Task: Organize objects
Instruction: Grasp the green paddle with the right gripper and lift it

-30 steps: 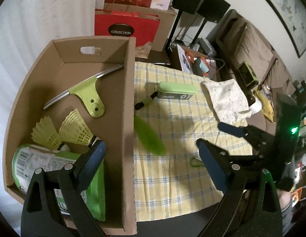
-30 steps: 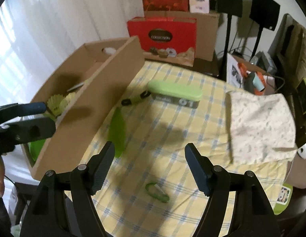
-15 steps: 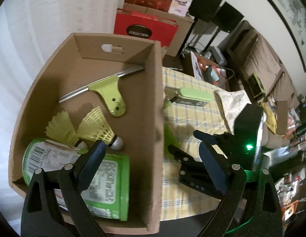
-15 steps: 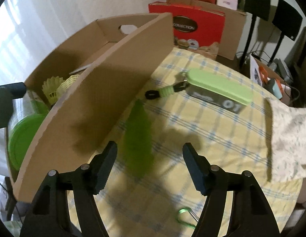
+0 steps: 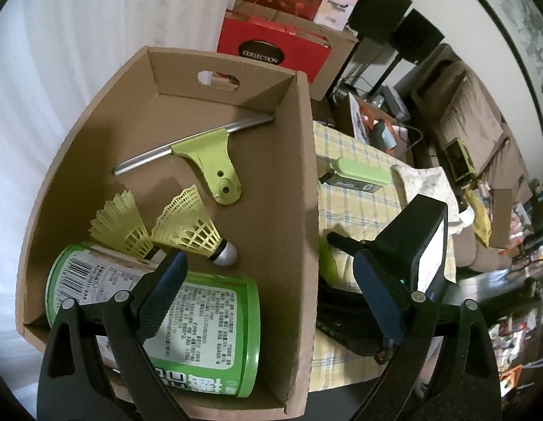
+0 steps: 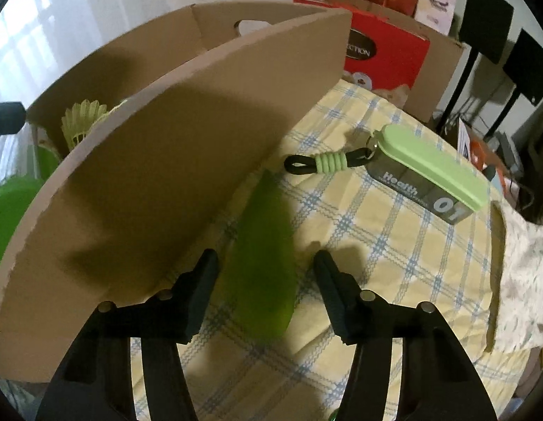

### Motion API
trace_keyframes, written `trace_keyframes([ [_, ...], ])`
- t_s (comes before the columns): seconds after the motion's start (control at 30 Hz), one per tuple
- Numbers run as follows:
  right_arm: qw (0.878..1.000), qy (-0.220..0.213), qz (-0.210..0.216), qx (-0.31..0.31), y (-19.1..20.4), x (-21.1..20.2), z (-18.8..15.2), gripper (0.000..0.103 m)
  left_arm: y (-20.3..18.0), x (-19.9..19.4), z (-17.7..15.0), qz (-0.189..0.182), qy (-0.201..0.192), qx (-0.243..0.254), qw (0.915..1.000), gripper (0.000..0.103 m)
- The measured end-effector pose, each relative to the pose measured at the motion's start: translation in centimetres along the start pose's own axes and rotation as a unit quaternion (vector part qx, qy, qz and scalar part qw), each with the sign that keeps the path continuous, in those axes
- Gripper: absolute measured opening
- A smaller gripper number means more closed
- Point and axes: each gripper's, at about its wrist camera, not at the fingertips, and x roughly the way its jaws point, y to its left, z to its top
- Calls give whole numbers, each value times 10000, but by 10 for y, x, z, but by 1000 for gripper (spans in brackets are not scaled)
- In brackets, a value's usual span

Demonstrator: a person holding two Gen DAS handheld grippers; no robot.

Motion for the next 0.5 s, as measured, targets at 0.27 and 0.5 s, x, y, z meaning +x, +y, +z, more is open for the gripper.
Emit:
trace_keyframes([
  [0.27,9999,-5,129,26,-6,-4,0,32,-9,3,-3,-66,65,66,9999,95],
  [0.5,9986,-204,274,415,-27,-36,-6,32,-22,0,-5,-127,38,182,9997,95],
])
